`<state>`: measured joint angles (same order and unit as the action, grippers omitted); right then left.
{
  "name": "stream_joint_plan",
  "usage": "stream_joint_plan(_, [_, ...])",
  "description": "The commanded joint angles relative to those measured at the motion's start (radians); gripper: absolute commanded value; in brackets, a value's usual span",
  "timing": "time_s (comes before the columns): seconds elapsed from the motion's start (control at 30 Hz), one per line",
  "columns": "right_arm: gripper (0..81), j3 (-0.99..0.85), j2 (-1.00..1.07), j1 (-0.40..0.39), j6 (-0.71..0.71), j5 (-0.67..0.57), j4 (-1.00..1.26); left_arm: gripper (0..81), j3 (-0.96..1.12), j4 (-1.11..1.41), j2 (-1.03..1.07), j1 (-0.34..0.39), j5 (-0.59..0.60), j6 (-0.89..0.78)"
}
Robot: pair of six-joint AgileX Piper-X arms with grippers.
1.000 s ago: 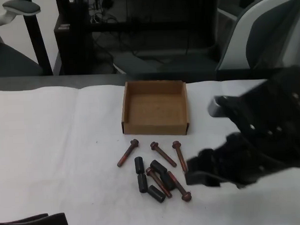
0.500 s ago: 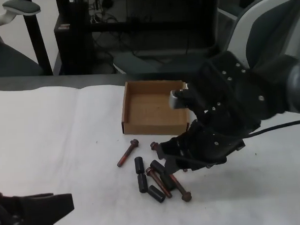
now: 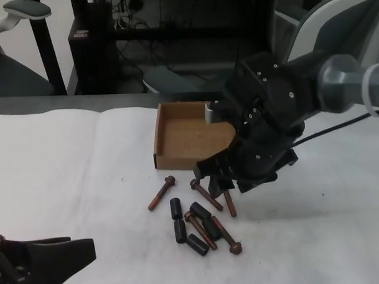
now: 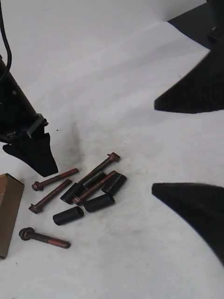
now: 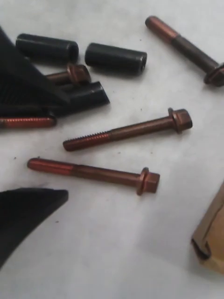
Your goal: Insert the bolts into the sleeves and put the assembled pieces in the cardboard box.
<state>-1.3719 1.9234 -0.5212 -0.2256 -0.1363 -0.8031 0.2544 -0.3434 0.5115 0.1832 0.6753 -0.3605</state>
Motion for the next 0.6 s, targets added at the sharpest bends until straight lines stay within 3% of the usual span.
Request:
stream_joint_plan(0.0, [53.5, -0.038, 0.033, 0.012, 0.026, 0.004, -0.043, 47.3, 0.014, 0.011, 0.004, 0.001, 0.007, 0.003])
stream_joint_plan(0.57, [53.5, -0.188, 0.169, 0.015, 0.052, 0.054, -0.117, 47.3, 0.014, 0.011, 0.004, 0.001, 0.053, 0.003])
